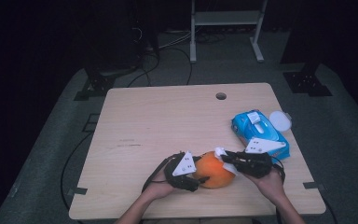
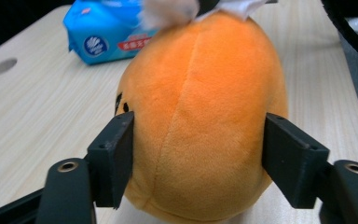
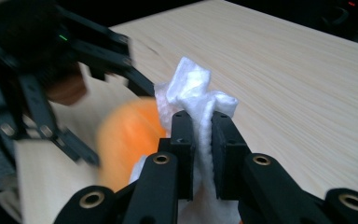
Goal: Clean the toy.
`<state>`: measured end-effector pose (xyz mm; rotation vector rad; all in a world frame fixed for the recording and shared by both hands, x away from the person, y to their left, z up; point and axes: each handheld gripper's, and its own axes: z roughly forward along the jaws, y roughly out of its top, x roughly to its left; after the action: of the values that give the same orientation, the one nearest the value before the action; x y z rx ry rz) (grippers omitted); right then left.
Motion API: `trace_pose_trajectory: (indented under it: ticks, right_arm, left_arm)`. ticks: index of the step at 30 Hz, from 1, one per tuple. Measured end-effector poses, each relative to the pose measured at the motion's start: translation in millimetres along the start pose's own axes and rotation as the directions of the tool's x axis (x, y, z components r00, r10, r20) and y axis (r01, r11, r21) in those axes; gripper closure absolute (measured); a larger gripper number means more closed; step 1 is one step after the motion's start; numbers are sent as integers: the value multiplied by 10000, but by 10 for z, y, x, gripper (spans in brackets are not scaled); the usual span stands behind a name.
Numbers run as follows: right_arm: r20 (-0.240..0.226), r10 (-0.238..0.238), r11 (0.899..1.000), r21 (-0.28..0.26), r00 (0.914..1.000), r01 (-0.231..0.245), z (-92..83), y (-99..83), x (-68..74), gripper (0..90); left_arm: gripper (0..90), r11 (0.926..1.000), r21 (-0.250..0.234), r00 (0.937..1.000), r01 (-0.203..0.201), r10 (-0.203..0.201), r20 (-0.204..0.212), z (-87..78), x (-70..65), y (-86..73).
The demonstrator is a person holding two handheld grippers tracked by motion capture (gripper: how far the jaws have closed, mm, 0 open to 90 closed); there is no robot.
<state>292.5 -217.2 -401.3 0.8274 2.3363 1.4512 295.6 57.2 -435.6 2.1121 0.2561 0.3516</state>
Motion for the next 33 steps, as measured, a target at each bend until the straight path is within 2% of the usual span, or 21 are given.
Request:
trace_pose_trajectory:
  ticks: [3, 5, 7, 11, 14, 19, 22, 25, 27, 29, 31, 33]
  right_arm:
    - [405, 372, 9988, 304, 9985, -385, -93, -101, -151, 797]
    - [289, 792, 9965, 227, 9964, -798, -144, -147, -225, 797]
    - [474, 696, 9973, 189, 9964, -705, -186, -136, -221, 797]
    - [252, 411, 9991, 61, 9988, -413, -199, -90, -150, 797]
    - [327, 152, 9997, 205, 9994, -159, -153, -77, -109, 797]
    - [623, 580, 9970, 469, 9964, -610, -164, -155, -237, 797]
    - [447, 649, 9970, 401, 9969, -667, -163, -160, -220, 797]
    - [128, 287, 9992, 264, 9995, -291, -118, -82, -109, 797]
    - [192, -46, 9993, 362, 9998, 39, -85, -63, -56, 796]
    - [150, 132, 9992, 369, 9998, -138, -89, -83, -97, 797]
    - [419, 217, 9980, 588, 9989, -242, -102, -127, -158, 797]
    - [449, 406, 9960, 777, 9982, -440, -110, -181, -201, 797]
  left_arm:
    - [320, 9987, -66, 9987, 501, -501, 117, -10, 56, -44]
    - [320, 9980, -48, 9979, 636, -636, 106, -8, 70, -49]
    - [320, 9970, 55, 9970, 775, -776, 84, -11, 83, -54]
    - [319, 9887, -26, 9886, 1502, -1502, 112, -12, 147, -97]
    - [318, 9851, -43, 9850, 1718, -1717, 174, -20, 170, -109]
    - [318, 9778, -113, 9776, 2094, -2091, 220, -22, 201, -125]
    - [316, 9754, -132, 9754, 2200, -2197, 188, -11, 205, -125]
    - [311, 9756, -141, 9757, 2190, -2189, 98, -2, 195, -121]
    - [311, 9724, -182, 9725, 2327, -2325, 87, -12, 211, -131]
    - [313, 9660, -274, 9664, 2572, -2570, 106, -19, 229, -141]
    - [315, 9583, -321, 9589, 2839, -2837, 84, -21, 248, -145]
    - [314, 9544, -332, 9549, 2968, -2967, 81, -25, 263, -153]
